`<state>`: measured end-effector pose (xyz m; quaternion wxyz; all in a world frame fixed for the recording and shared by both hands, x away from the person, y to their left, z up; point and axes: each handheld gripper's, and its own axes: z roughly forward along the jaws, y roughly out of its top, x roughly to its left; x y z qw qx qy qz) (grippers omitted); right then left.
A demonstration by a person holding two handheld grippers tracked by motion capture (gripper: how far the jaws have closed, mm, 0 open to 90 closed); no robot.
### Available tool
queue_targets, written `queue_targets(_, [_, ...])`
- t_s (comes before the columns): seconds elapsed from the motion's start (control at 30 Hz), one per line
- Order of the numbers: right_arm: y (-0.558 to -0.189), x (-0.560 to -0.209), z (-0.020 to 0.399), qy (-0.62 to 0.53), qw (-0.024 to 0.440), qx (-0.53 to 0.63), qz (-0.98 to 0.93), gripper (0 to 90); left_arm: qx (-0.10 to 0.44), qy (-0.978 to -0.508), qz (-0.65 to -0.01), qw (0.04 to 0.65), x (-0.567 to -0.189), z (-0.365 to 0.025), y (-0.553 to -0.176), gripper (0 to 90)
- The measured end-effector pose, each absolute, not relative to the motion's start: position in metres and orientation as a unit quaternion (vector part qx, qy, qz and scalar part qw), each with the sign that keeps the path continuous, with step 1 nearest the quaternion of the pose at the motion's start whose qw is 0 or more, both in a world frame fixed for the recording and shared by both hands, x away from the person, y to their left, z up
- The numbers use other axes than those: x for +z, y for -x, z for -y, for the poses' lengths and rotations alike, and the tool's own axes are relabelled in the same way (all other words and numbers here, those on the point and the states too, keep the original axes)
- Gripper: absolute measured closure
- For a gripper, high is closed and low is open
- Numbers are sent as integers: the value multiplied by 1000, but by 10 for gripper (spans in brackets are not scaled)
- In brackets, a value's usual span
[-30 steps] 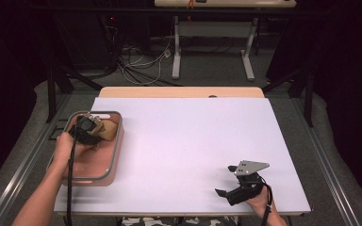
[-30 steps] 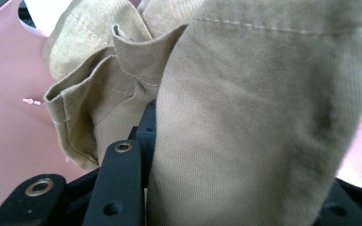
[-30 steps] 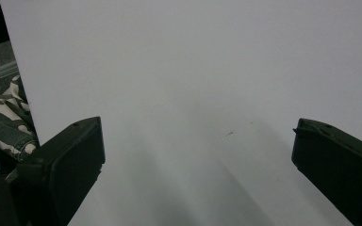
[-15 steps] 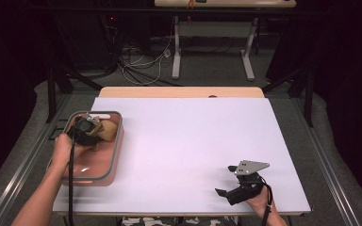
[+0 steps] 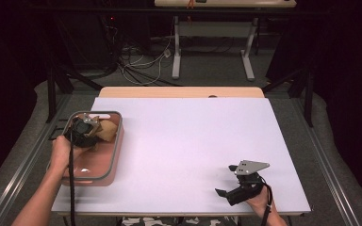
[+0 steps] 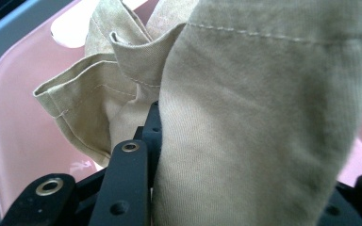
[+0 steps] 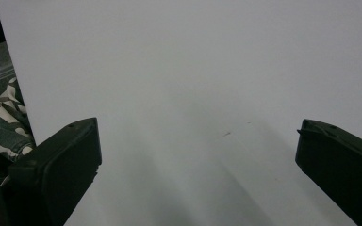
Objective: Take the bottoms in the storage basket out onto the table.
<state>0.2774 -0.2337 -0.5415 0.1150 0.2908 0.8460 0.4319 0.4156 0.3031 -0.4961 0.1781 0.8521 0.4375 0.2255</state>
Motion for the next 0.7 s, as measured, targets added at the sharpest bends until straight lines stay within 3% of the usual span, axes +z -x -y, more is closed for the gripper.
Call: queue_targets(0.7, [-278, -542, 234, -292, 116, 429, -847, 4, 246, -837, -444, 207, -481, -304, -400, 647])
